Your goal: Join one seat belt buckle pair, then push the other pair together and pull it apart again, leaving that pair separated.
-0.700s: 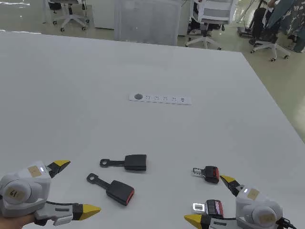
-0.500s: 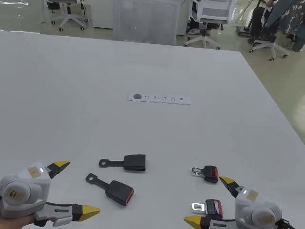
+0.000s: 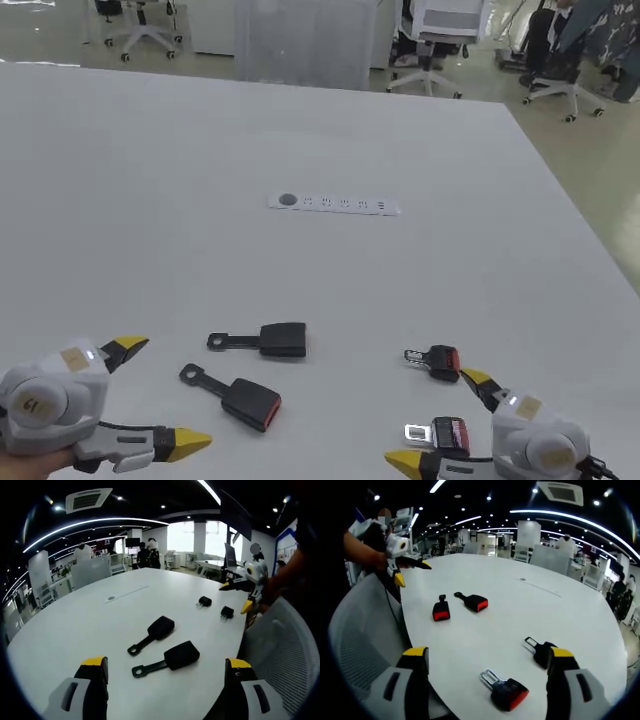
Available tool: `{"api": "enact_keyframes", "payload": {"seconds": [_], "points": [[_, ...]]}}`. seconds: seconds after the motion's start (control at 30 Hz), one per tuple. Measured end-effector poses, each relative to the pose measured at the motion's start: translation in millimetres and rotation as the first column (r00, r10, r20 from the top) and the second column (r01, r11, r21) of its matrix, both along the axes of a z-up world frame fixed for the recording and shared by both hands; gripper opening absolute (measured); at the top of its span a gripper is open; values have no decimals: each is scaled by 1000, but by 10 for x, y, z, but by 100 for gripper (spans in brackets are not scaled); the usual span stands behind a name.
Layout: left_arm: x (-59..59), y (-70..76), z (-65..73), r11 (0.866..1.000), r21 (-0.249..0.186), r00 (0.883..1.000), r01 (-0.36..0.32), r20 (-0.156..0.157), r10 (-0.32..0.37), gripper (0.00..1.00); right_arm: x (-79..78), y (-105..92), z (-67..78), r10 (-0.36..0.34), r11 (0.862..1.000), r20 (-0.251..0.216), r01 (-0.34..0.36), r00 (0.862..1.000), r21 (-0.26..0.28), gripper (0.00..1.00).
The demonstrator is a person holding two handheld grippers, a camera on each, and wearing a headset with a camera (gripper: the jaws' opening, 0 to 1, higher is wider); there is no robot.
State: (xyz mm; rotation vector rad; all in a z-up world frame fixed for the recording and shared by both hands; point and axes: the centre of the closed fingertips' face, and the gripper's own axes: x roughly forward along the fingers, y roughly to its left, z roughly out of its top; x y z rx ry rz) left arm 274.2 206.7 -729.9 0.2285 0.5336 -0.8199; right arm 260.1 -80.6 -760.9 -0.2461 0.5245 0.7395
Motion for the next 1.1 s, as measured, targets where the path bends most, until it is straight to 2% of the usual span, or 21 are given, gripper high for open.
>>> {"api": "enact_keyframes", "payload": {"seconds": [0.4, 0.83, 1.1], "points": [[4, -32, -55, 1000, -4, 1000, -5, -12, 5, 100, 17, -49, -21, 0, 1000, -5, 0, 1000, -5, 100], [11, -54, -57, 1000, -9, 1000, -6, -11, 6, 99, 1, -76, -41, -1, 1000, -9, 1, 1000, -8, 100], [-27, -96, -20, 1000, -8, 1000, -7, -13, 7, 99, -2, -61, -52, 2, 1000, -12, -2, 1000, -5, 100]]}}
